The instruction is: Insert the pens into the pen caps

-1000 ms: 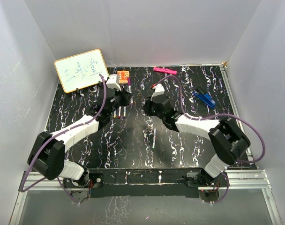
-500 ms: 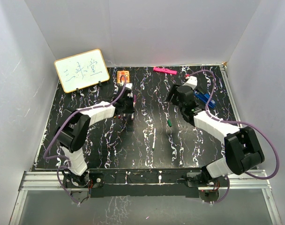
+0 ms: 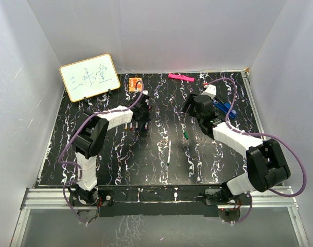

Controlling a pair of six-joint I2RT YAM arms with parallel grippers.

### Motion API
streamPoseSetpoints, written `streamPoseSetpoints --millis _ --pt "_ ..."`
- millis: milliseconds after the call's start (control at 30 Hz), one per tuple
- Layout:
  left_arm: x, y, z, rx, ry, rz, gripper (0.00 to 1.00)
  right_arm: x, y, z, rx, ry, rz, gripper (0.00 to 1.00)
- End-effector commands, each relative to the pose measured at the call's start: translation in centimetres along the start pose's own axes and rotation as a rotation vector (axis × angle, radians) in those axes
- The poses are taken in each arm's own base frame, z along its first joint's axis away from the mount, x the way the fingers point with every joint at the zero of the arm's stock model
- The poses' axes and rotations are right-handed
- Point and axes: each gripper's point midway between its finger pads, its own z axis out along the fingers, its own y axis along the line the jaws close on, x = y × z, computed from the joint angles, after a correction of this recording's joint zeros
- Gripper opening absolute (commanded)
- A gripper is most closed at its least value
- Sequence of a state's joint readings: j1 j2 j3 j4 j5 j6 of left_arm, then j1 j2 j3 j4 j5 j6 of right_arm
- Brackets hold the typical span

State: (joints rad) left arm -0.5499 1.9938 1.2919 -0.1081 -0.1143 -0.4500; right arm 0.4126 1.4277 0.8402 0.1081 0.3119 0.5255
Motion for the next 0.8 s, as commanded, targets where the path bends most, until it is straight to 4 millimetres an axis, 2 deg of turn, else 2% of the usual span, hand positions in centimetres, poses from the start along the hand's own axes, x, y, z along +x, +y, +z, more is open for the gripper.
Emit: streamPoseSetpoints --millis 0,133,200,433,600,700,767 --pt "0.0 1.3 0.0 -0.082 0.004 -0.007 0.09 -1.3 0.7 -0.4 -0.027 -0.051 0.02 0.61" --pt "-0.2 1.4 -0.1 -0.094 -0.003 -0.008 0.26 -1.0 0.7 -0.1 -0.026 -0.043 0.017 0.62" --pt "-0.5 1.6 -0.2 -0.105 -0.012 -0.01 0.31 -0.9 0.7 0.0 -0.026 -0.039 0.016 0.62" --pt "-2.7 1.0 -1.8 -0.088 -0.072 -0.007 0.34 -1.0 0.6 0.0 -0.022 -0.044 0.011 0.63" --pt "-4.3 -0.6 -4.2 -0.005 -0.118 -0.01 0.36 -0.9 -0.2 -0.1 0.008 -0.05 0.01 0.63" --pt "-3.9 -2.2 -5.7 0.078 -0.118 0.016 0.38 -0.6 -0.9 -0.3 0.041 -0.045 0.008 0.63" --pt "-2.7 -3.5 -6.7 0.129 -0.092 0.059 0.39 -0.1 -1.5 -0.3 0.069 -0.03 0.005 0.63"
